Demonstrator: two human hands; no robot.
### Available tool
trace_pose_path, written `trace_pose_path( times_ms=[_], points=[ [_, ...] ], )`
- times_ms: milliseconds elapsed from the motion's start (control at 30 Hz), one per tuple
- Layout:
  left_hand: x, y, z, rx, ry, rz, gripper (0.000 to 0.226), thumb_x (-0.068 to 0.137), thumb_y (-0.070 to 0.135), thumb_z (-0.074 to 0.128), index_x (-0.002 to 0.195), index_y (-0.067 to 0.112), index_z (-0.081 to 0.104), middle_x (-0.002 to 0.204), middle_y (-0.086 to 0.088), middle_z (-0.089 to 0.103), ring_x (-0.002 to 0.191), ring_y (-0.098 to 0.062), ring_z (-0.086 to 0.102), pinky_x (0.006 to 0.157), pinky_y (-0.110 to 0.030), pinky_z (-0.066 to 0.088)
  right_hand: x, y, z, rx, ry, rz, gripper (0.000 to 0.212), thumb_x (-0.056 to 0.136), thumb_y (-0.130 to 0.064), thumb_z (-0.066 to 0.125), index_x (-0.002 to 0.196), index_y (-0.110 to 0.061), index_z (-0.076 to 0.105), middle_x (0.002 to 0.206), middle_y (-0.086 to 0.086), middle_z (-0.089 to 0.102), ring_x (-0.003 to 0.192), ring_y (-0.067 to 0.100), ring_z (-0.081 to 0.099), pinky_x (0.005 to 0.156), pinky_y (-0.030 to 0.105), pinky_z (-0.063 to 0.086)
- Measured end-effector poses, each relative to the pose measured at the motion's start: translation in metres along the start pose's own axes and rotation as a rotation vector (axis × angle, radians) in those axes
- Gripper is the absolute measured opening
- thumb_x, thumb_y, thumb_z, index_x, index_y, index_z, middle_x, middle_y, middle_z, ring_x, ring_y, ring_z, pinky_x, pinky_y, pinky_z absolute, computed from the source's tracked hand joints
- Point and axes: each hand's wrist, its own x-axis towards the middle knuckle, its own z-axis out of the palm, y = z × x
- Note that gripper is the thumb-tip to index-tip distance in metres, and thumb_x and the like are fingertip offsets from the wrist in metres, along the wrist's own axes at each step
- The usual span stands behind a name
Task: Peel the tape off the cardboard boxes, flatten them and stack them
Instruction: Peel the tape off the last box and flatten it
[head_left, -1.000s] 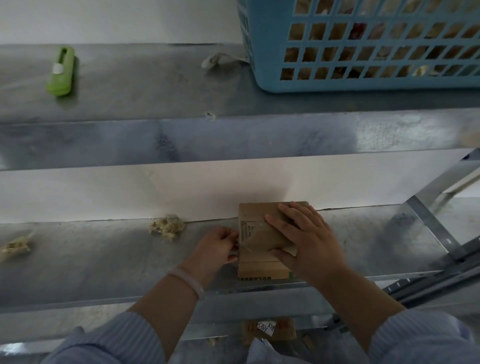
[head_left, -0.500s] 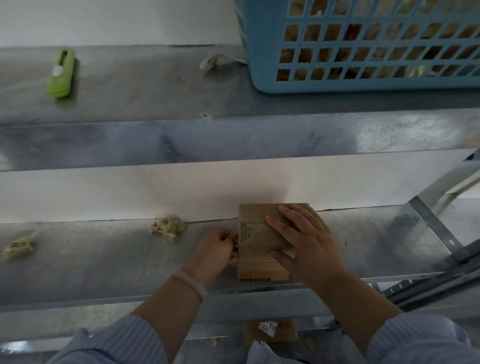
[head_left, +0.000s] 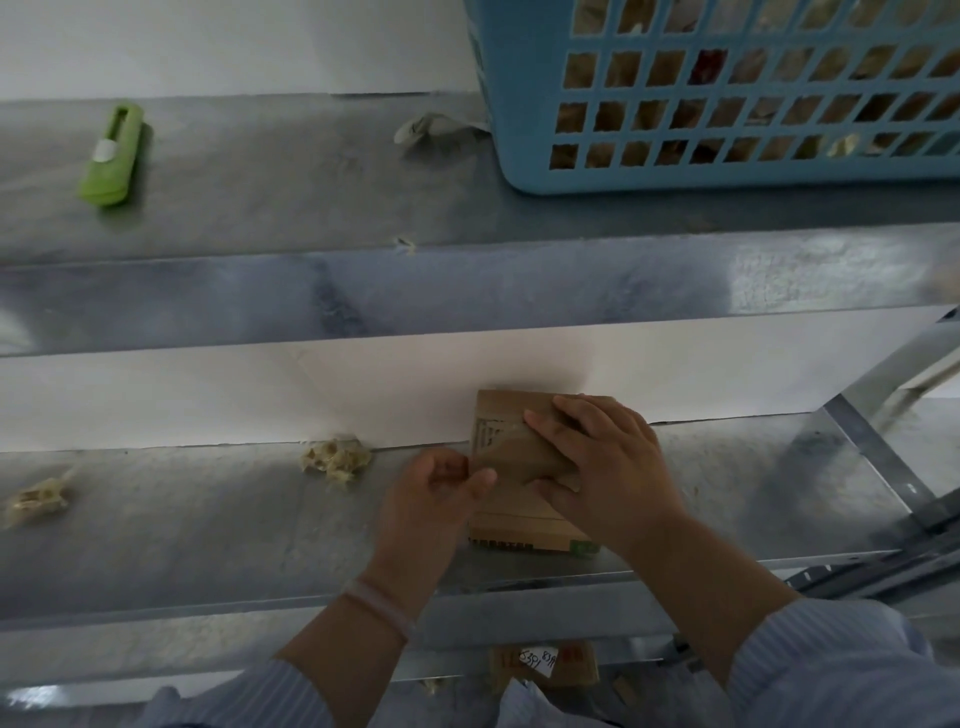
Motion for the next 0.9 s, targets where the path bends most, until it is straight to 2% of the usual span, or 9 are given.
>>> trace_pose_path(
  times_ms=[100,200,367,500,633,833,900],
  points=[
    [0.007,0.004,-0.003,0.18,0.032,0.161,0.023,0.076,0.027,0.079,0.077,0.024,0.056,0.074,0.008,0.063,0.07,0.001,0.059,0.056,-0.013,0.044,0.004,-0.002,-0.003,-0.02,-0.024,0.025,0.067,0.071,-0.069,0.048,0.129,-0.036,0.061,0.127,-0.002,0.061,0.115,0.024,0.055,0.098,0.046,0.044],
    [0.008,0.004,-0.008,0.284,0.021,0.214,0.021,0.077,0.027,0.078,0.076,0.024,0.058,0.074,0.011,0.064,0.073,0.007,0.059,0.056,-0.01,0.045,0.002,-0.001,0.0,-0.016,-0.001,0.027,0.067,0.07,-0.07,0.051,0.127,-0.037,0.062,0.126,-0.002,0.061,0.113,0.025,0.055,0.096,0.045,0.043],
    [0.008,0.001,-0.01,0.301,0.037,0.192,0.016,0.079,0.026,0.076,0.074,0.017,0.065,0.07,0.012,0.064,0.071,0.01,0.059,0.054,-0.008,0.042,-0.001,-0.002,0.008,-0.019,0.065,0.011,0.065,0.068,-0.067,0.061,0.124,-0.035,0.066,0.125,-0.002,0.061,0.112,0.024,0.054,0.095,0.043,0.041],
    [0.011,-0.008,0.001,0.319,0.091,0.107,0.025,0.083,0.032,0.072,0.064,0.021,0.06,0.07,0.005,0.058,0.057,-0.003,0.051,0.049,-0.008,0.035,0.0,-0.007,0.008,-0.057,0.064,0.031,0.065,0.069,-0.067,0.059,0.124,-0.033,0.066,0.124,0.0,0.062,0.112,0.025,0.055,0.094,0.043,0.041],
    [0.009,-0.009,0.008,0.276,0.13,0.033,0.017,0.086,0.033,0.069,0.073,0.023,0.062,0.083,0.002,0.061,0.068,-0.003,0.056,0.052,-0.005,0.037,0.0,-0.009,0.01,-0.078,0.04,0.058,0.065,0.069,-0.069,0.059,0.125,-0.034,0.065,0.125,0.0,0.061,0.113,0.026,0.055,0.095,0.044,0.04],
    [0.01,-0.01,0.0,0.451,0.084,0.176,0.026,0.086,0.032,0.067,0.063,0.026,0.056,0.075,0.007,0.053,0.063,-0.003,0.049,0.049,-0.012,0.032,-0.003,-0.009,0.008,-0.076,0.054,0.036,0.064,0.07,-0.067,0.059,0.125,-0.033,0.065,0.125,0.001,0.062,0.113,0.026,0.055,0.096,0.045,0.04],
    [0.007,-0.006,-0.002,0.484,0.067,0.235,0.021,0.085,0.026,0.066,0.067,0.025,0.056,0.079,0.008,0.052,0.068,0.0,0.049,0.054,-0.011,0.032,-0.004,-0.009,0.007,-0.08,0.042,0.031,0.064,0.071,-0.067,0.057,0.126,-0.034,0.064,0.125,0.001,0.061,0.114,0.026,0.055,0.097,0.045,0.04]
  ],
)
